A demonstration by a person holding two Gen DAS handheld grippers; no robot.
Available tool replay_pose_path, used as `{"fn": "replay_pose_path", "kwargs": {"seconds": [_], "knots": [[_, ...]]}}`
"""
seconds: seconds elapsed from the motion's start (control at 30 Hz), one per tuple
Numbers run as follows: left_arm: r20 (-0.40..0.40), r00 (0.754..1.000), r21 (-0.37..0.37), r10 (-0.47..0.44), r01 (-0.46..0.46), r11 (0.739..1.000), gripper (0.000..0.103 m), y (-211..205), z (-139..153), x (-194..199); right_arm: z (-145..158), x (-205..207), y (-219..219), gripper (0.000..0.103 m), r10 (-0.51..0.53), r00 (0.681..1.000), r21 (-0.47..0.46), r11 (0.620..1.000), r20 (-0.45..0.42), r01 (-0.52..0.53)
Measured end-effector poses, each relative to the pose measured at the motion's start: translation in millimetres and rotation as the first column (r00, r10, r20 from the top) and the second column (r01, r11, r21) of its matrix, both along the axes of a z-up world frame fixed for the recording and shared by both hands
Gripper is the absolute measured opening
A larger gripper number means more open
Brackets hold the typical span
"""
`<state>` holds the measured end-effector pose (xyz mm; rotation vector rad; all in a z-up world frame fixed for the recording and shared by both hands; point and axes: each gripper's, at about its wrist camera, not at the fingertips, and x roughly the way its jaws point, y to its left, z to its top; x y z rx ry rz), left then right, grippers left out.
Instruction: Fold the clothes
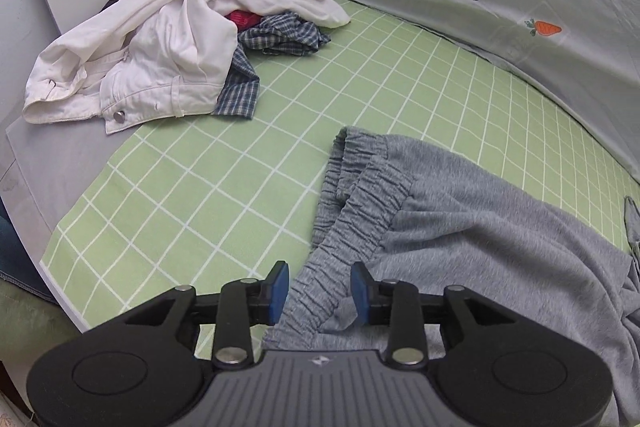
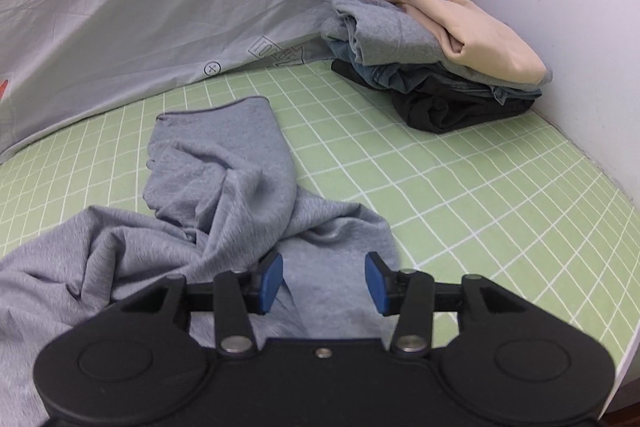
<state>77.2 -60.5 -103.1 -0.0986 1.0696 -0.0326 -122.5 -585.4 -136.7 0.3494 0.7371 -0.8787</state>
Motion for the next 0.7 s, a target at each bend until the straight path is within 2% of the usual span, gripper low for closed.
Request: {"fn": "replay_pose_path", "kwargs": {"seconds": [0.1,0.17,0.27,0.33,0.5,0.53,0.63,0.7], "knots": [[0.019,1.000,0.026,-0.008,0.007,1.000,0.046,-9.2,0.6,22.4,10.6,18.8,-6.5,0.051,0.032,0.999,-0.019,0.999,0.033,-0.032],[0.001,1.000,0.054,-0.029,0.029,0.998,0.047,-18.0,-5.9,38.7,11.5,40.6,-14.0,0.051,0.067,0.997,-0.019,0.998,0.034,-0.067],[-0.047,0.996,0.097,-0.073,0.077,0.992,0.049,-32.7,-20.1,63.3,7.2,72.9,-21.4,0.053,0.124,0.992,-0.008,0.992,0.005,-0.124],[-0.080,0.992,0.124,-0.100,0.110,0.986,0.057,-42.5,-29.6,79.7,4.1,96.9,-24.7,0.054,0.160,0.987,-0.011,0.987,-0.024,-0.160],[-0.126,0.982,0.178,-0.139,0.160,0.971,0.061,-52.3,-60.2,115.3,-13.6,141.3,-41.1,0.057,0.203,0.976,0.005,0.979,-0.083,-0.203],[-0.138,0.982,0.181,-0.132,0.155,0.971,0.063,-51.2,-67.2,122.7,-18.4,149.7,-45.6,0.057,0.207,0.974,0.012,0.978,-0.096,-0.207],[-0.157,0.982,0.122,-0.101,0.121,0.985,0.068,-44.2,-79.4,139.1,-36.4,172.1,-59.8,0.057,0.209,0.961,0.039,0.978,-0.180,-0.205],[-0.164,0.982,0.084,-0.091,0.106,0.991,0.072,-40.9,-85.4,147.9,-43.9,179.1,-67.5,0.048,0.222,0.956,0.069,0.975,-0.193,-0.212]]}}
